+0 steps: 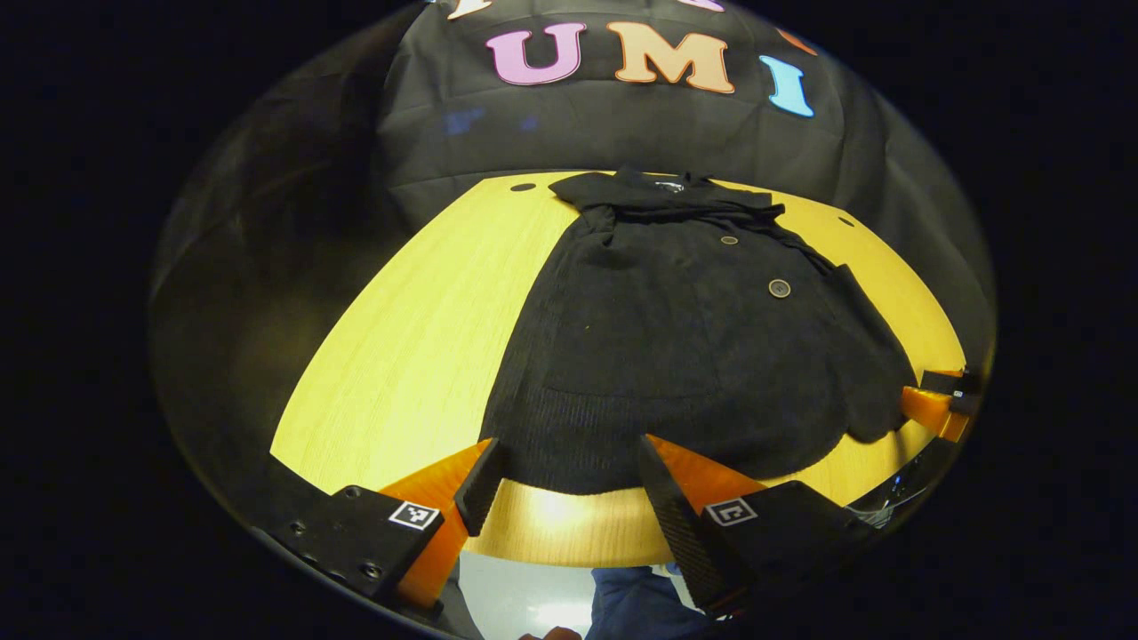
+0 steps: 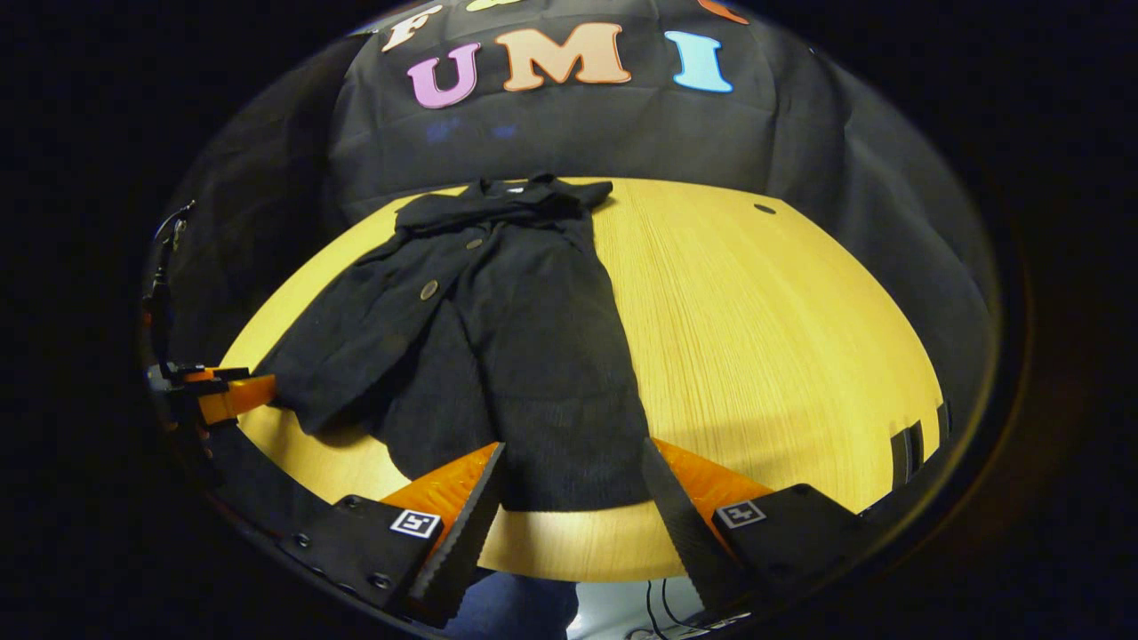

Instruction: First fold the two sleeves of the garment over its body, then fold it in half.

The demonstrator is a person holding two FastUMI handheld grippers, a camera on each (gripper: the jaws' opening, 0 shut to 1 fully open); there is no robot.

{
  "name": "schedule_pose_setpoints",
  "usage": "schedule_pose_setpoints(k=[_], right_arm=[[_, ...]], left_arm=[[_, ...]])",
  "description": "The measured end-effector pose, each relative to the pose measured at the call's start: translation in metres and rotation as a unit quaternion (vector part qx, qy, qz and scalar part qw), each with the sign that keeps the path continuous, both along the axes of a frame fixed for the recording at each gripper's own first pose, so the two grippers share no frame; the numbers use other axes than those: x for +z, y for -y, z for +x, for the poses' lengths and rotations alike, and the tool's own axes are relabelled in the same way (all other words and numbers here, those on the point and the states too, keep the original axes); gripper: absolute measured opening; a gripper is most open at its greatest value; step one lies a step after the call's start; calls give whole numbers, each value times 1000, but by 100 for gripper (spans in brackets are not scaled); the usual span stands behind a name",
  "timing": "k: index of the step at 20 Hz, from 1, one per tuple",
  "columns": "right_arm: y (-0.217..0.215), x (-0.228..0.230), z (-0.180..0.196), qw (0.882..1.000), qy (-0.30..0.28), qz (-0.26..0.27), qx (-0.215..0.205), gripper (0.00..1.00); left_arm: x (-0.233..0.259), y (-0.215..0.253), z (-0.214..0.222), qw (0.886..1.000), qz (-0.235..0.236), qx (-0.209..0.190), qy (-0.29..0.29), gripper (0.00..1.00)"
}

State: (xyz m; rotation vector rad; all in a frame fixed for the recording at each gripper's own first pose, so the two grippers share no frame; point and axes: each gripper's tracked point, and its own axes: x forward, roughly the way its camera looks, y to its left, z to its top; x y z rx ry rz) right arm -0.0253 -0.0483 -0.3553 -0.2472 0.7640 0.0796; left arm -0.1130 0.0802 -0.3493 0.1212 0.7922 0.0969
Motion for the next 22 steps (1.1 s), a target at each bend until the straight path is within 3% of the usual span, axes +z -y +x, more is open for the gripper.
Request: schedule_pose_setpoints(k=[2, 3, 5, 6, 8, 10, 12, 13, 16, 18, 19, 21, 22], right_arm=[[0, -1, 0, 1000, 6, -10, 6, 97], [0, -2, -1, 1000, 4, -14, 6, 97], [1, 1, 1, 1000, 7, -7, -2, 97], [2, 0, 1, 1000, 10, -2, -10, 97], [1, -3, 1, 1000, 14, -1, -20, 97], [0, -4, 2, 999, 17, 2, -28, 95], [-7, -4, 1, 1000, 18, 2, -21, 82], [-10, -5, 1, 1000, 15, 1, -14, 65], [-16, -7, 1, 1000, 6, 7, 1, 47], [-19, -7, 0, 1000, 3, 13, 5, 28], [-20, -8, 1, 1000, 2, 13, 4, 22], [-20, -8, 0, 1000, 0, 11, 3, 11], [-20, -9, 1, 1000, 2, 8, 1, 11]], left_arm=[[-1, 1, 1, 1000, 0, -2, 8, 94], [-3, 1, -1, 1000, -1, -4, 3, 89], [-5, 1, -1, 1000, -6, -6, 11, 94], [-4, 1, -1, 1000, -12, -3, 15, 89], [-6, 3, -3, 999, -28, 5, 20, 95], [-8, 8, -1, 999, -25, -11, 29, 94], [-10, 15, 1, 999, -28, -25, 30, 81], [-11, 19, 1, 999, -35, -27, 27, 70], [-10, 25, 4, 998, -54, -29, 22, 48], [-10, 25, 7, 997, -71, -16, 26, 12], [-11, 27, 7, 997, -75, -15, 23, 4], [-11, 27, 7, 996, -82, -16, 24, 1], [-10, 27, 8, 996, -85, -14, 27, 0]])
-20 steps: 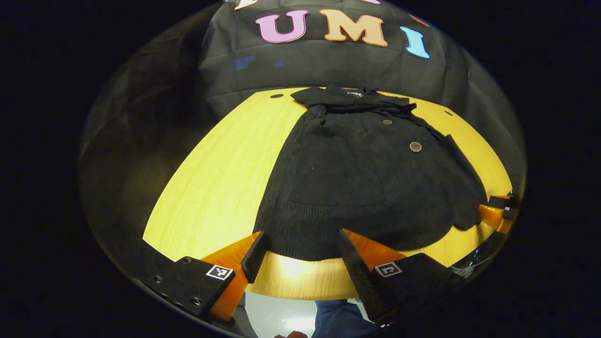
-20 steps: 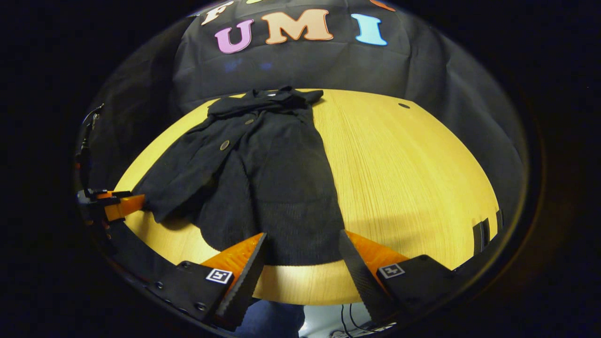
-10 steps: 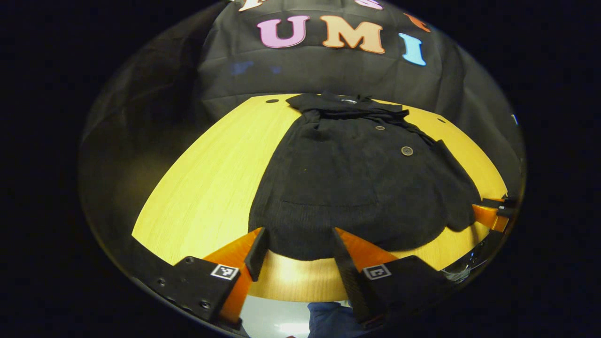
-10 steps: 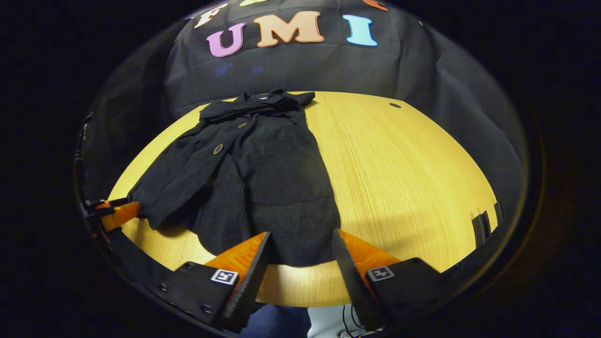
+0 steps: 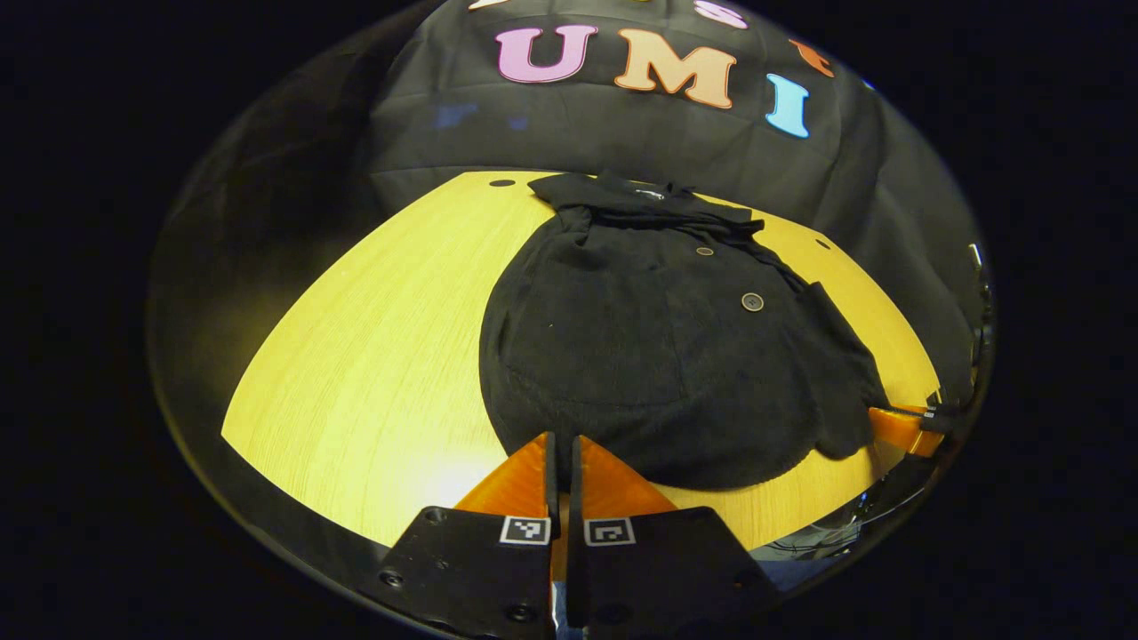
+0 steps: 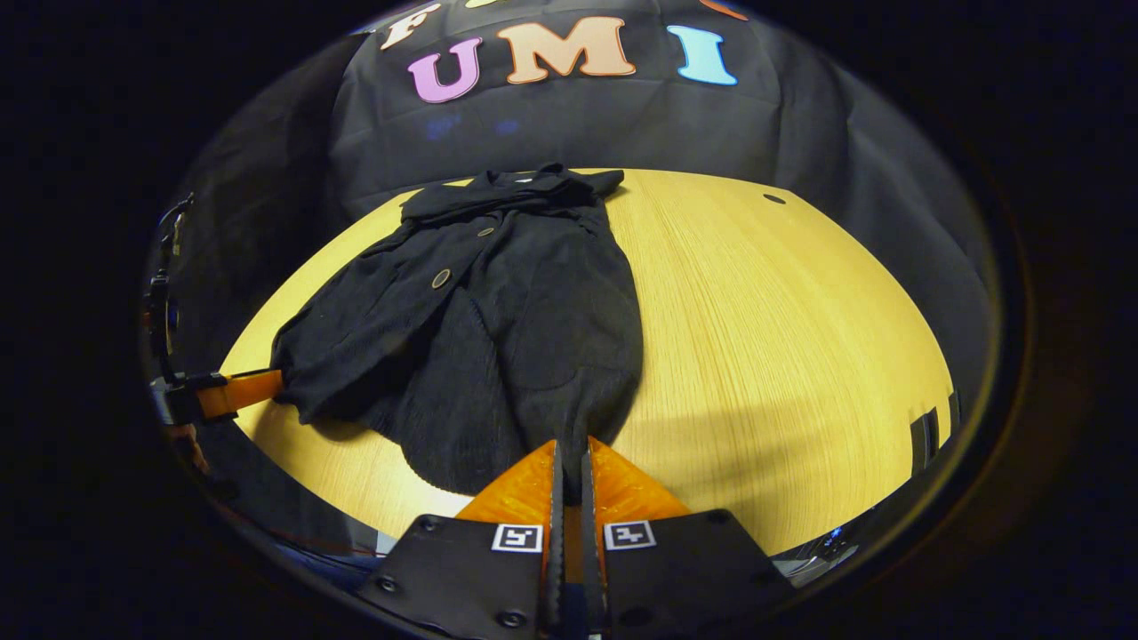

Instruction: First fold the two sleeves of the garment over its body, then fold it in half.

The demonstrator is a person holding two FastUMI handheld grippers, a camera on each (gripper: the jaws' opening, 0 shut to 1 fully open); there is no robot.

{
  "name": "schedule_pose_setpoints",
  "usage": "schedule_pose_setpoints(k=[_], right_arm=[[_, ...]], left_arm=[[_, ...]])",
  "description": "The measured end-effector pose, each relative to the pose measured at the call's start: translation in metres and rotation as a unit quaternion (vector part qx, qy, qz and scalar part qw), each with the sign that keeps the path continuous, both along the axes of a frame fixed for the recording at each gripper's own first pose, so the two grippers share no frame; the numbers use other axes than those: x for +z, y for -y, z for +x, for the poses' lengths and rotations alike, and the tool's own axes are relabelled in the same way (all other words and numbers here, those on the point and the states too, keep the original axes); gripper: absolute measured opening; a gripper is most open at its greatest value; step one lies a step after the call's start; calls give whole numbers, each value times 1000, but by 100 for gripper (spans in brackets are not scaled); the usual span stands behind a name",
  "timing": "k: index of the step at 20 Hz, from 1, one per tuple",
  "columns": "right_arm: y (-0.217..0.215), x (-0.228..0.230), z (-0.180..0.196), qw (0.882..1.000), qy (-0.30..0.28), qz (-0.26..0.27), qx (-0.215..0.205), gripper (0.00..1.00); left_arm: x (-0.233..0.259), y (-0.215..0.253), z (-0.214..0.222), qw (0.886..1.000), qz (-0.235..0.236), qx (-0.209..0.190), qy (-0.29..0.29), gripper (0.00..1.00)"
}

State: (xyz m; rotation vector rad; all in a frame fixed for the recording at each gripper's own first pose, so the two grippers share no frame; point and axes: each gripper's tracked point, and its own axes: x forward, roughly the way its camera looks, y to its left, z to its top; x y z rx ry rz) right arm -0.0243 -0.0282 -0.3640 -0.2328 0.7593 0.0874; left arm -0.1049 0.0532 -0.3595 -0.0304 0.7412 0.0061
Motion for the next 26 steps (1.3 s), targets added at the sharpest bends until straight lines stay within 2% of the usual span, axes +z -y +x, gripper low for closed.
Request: schedule_pose_setpoints(k=[1, 2, 3, 4, 6, 7, 10, 13, 15, 16, 17, 18, 20, 24, 26], right_arm=[[0, 1, 1, 1000, 2, -4, 3, 4], [0, 1, 1, 1000, 3, -6, -1, 7], [-2, 1, 0, 1000, 4, -7, -5, 0], [-3, 1, 0, 1000, 3, -4, -9, 3], [-4, 1, 0, 1000, -6, 10, -19, 0], [-5, 2, 1, 1000, -11, 17, -23, 3], [-12, 8, 3, 999, -9, 28, -32, 3], [-21, 21, 7, 999, 11, 24, -36, 0], [-29, 30, 12, 999, 27, 19, -40, 3], [-33, 35, 15, 998, 35, 19, -43, 0], [-36, 40, 19, 998, 44, 21, -48, 3], [-40, 45, 22, 997, 50, 26, -53, 0], [-45, 57, 29, 995, 66, 33, -59, 2], [-53, 90, 50, 993, 101, 35, -49, 0], [-56, 111, 67, 991, 120, 32, -42, 3]], left_arm=[[0, 0, -1, 1000, 2, 0, 0, 0], [-1, 0, -1, 1000, 6, 0, -2, 0], [-1, 0, -1, 1000, 9, 0, -5, 0], [-2, 1, 0, 1000, 11, 1, -6, 0], [-1, 1, 1, 1000, 18, -7, -16, 0], [-2, 1, 2, 999, 23, -12, -23, 0], [3, 4, 10, 999, 17, -18, -30, 0], [20, 7, 27, 999, -13, -26, -15, 0], [31, 7, 40, 999, -25, -36, -5, 0], [37, 7, 46, 999, -30, -42, -1, 0], [43, 6, 50, 998, -32, -47, 6, 0], [50, 3, 57, 998, -31, -49, 13, 0], [62, -1, 70, 998, -29, -48, 24, 0], [83, -5, 94, 998, -29, -44, 46, 0], [94, -4, 111, 997, -26, -47, 56, 0]])
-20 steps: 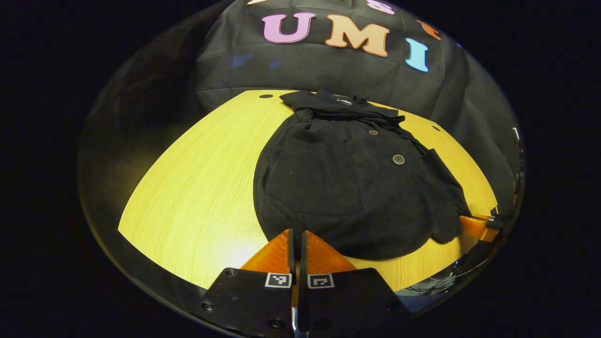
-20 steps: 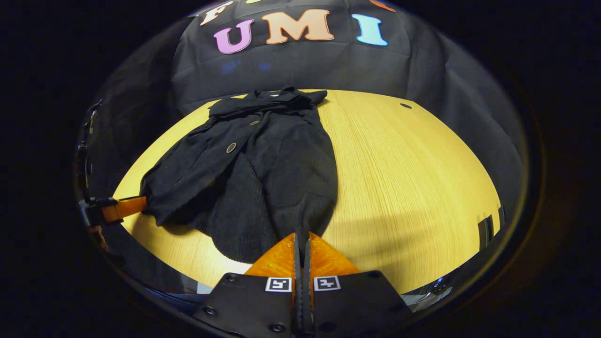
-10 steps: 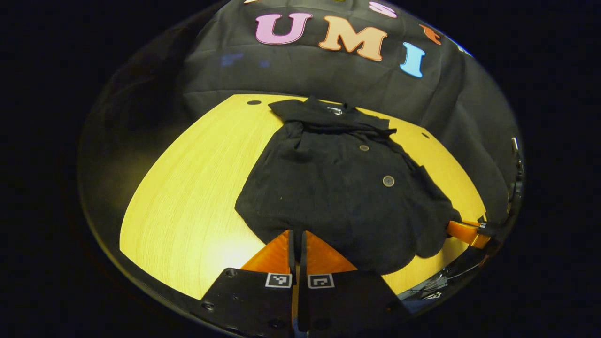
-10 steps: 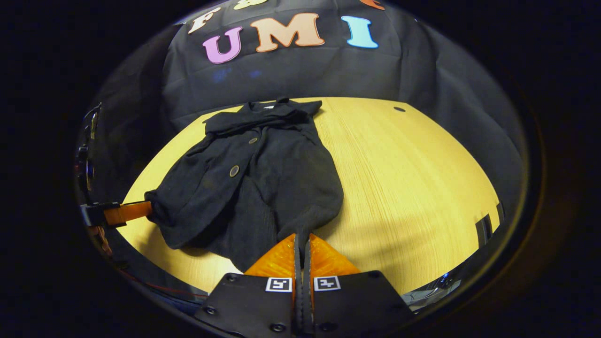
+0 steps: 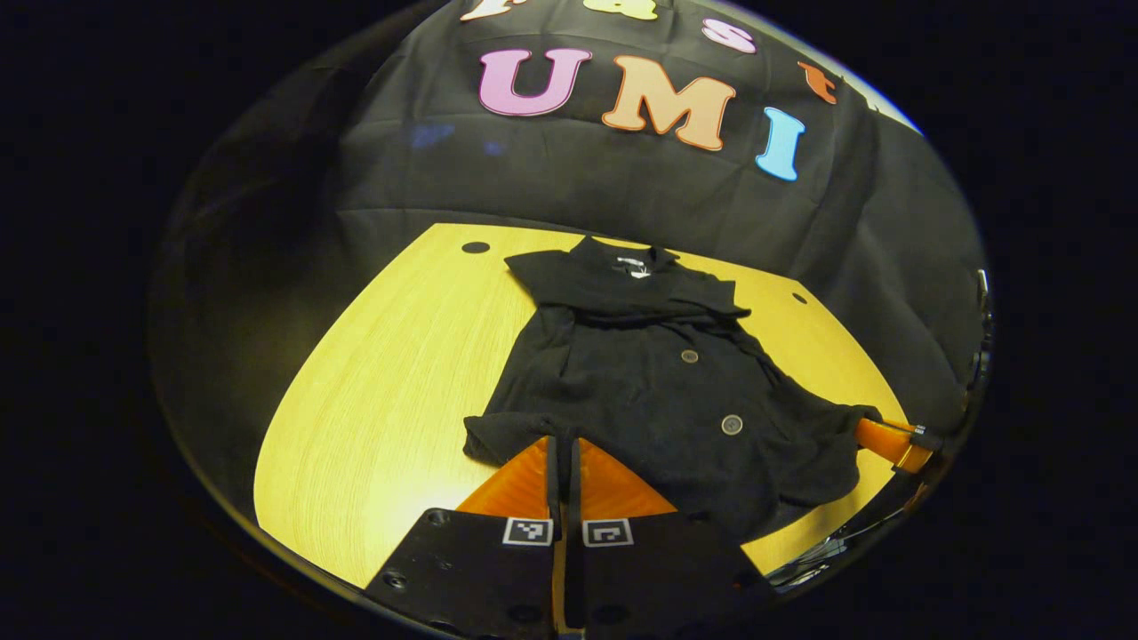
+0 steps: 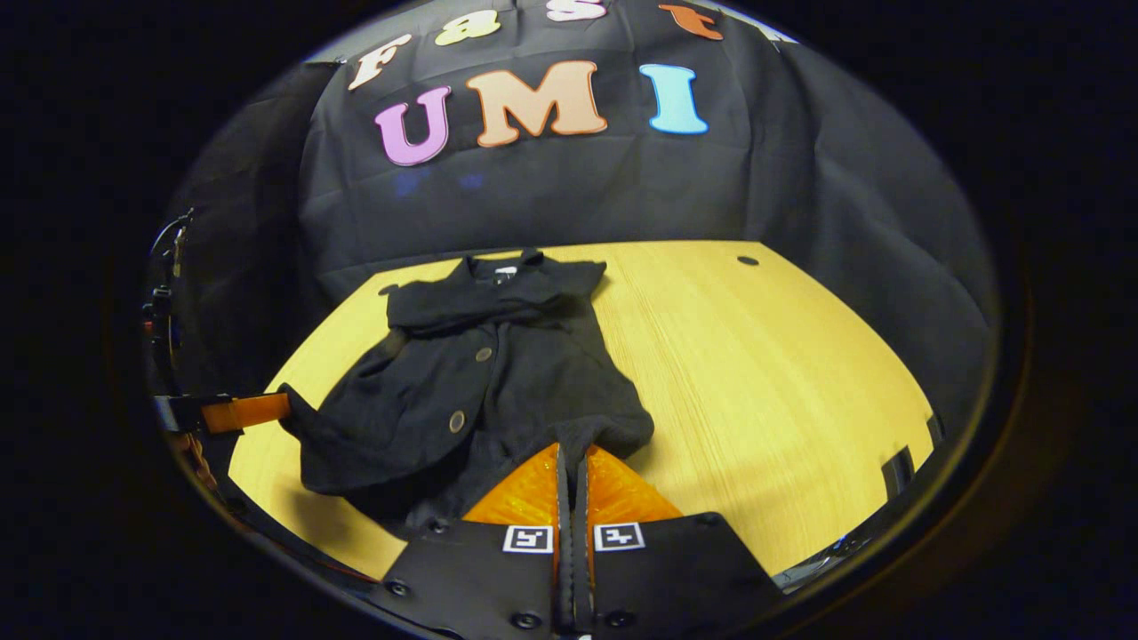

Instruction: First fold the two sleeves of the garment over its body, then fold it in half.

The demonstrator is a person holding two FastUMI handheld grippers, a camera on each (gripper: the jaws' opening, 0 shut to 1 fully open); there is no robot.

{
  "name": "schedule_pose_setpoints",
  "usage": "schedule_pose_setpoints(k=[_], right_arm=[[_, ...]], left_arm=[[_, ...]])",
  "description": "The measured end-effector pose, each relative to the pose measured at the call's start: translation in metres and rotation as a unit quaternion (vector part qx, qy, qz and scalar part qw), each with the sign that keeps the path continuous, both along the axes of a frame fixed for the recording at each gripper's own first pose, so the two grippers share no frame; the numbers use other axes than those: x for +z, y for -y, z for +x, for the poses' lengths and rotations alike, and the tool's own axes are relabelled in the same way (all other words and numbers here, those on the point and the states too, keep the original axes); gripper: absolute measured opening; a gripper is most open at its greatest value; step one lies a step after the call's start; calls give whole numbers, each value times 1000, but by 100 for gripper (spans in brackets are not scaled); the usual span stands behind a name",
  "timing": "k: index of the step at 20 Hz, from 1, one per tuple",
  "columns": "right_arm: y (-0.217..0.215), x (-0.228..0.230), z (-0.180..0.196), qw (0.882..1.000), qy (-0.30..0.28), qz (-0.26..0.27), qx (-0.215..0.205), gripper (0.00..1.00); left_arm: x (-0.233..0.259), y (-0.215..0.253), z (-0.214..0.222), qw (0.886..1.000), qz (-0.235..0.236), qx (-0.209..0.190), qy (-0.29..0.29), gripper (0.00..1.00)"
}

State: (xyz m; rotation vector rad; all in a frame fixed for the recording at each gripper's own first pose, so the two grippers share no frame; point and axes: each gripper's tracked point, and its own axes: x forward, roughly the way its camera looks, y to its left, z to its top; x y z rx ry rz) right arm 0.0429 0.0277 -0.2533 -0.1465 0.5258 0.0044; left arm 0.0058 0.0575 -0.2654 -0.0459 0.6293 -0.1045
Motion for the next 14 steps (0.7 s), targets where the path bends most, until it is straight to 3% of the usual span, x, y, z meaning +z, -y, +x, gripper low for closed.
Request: schedule_pose_setpoints(k=[4, 11, 14], right_arm=[[-8, 38, 46, 999, 26, -2, 19, 2], [-30, 90, 130, 995, 51, -16, 78, 2], [-33, 106, 165, 994, 61, -19, 94, 2]], left_arm=[[21, 0, 37, 999, 24, -5, 27, 0], [68, 12, 110, 997, 2, 31, 76, 0], [79, 8, 145, 994, 29, 36, 97, 0]])
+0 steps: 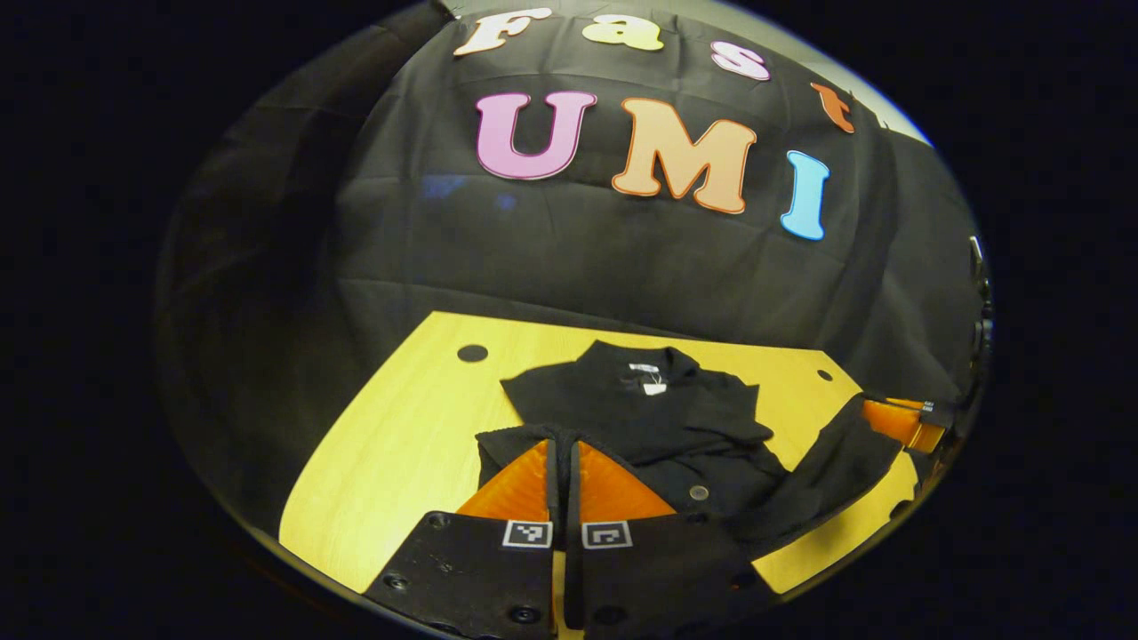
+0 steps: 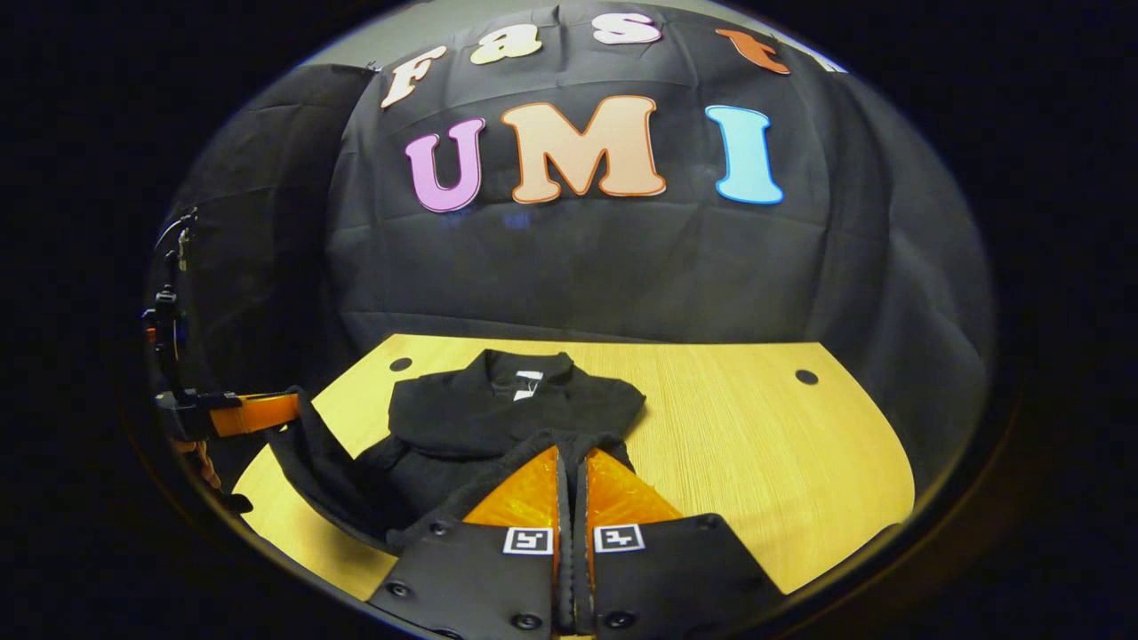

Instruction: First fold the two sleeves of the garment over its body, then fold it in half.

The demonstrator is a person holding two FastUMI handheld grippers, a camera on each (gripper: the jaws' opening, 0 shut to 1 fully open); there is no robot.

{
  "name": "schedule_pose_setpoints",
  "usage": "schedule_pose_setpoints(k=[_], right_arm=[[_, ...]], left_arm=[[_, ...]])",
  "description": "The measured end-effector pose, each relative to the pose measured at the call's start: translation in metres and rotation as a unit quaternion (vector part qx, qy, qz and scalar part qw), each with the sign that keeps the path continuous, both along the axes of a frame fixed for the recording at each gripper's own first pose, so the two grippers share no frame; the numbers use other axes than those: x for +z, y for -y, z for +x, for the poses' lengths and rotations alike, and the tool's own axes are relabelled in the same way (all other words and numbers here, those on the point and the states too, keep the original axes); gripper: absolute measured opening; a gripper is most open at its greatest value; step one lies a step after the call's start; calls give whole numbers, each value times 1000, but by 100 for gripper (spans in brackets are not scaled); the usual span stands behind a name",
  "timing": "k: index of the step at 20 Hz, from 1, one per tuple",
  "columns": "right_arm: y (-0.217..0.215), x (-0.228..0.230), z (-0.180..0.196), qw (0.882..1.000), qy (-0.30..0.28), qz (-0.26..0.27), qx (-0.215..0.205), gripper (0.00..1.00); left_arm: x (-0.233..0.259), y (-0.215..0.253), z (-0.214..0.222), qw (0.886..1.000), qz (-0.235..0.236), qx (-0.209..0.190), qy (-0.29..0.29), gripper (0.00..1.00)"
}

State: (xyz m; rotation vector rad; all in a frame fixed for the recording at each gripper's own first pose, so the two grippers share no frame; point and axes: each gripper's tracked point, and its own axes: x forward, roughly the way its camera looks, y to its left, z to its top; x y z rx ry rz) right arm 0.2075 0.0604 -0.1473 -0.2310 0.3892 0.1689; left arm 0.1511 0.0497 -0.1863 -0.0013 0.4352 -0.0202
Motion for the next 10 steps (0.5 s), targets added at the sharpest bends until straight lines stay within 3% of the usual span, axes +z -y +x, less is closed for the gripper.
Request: schedule_pose_setpoints(k=[10], right_arm=[[12, 21, 130, 1000, 13, 0, 12, 2]], left_arm=[[9, -10, 123, 998, 23, 40, 45, 0]])
